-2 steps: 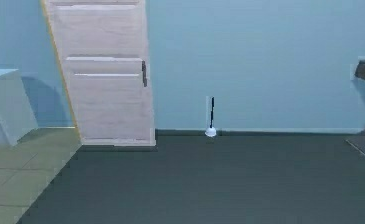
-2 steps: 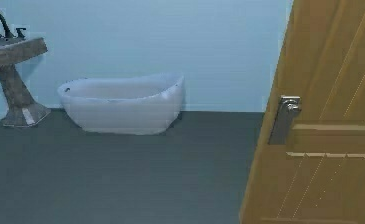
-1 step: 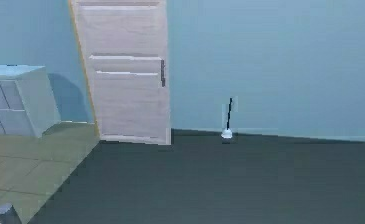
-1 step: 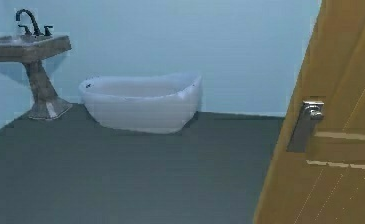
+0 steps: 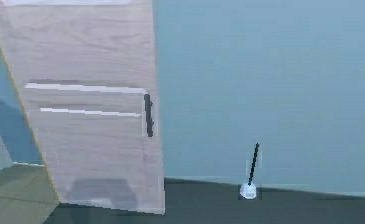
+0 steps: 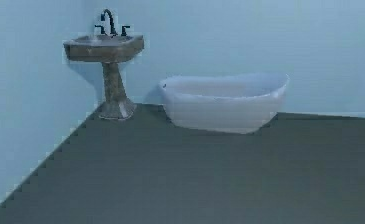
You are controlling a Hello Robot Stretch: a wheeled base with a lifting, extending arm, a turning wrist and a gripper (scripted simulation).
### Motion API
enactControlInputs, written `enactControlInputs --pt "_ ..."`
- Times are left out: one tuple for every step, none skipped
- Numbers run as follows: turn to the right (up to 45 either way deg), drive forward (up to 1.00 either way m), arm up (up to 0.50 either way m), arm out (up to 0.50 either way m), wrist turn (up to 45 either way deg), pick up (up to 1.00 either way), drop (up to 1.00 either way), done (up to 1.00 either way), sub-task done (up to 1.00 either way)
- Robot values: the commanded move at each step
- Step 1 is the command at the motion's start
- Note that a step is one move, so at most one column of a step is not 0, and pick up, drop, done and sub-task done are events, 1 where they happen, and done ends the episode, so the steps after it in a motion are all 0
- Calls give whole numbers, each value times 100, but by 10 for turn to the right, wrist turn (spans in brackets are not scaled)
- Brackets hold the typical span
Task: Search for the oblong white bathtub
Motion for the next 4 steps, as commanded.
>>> enactControlInputs --pt "-450 0 0 0 0 0 0 0 0" --pt "-330 0 0 0 0 0 0 0 0" --pt "0 50 0 0 0 0 0 0 0" --pt "-90 0 0 0 0 0 0 0 0"
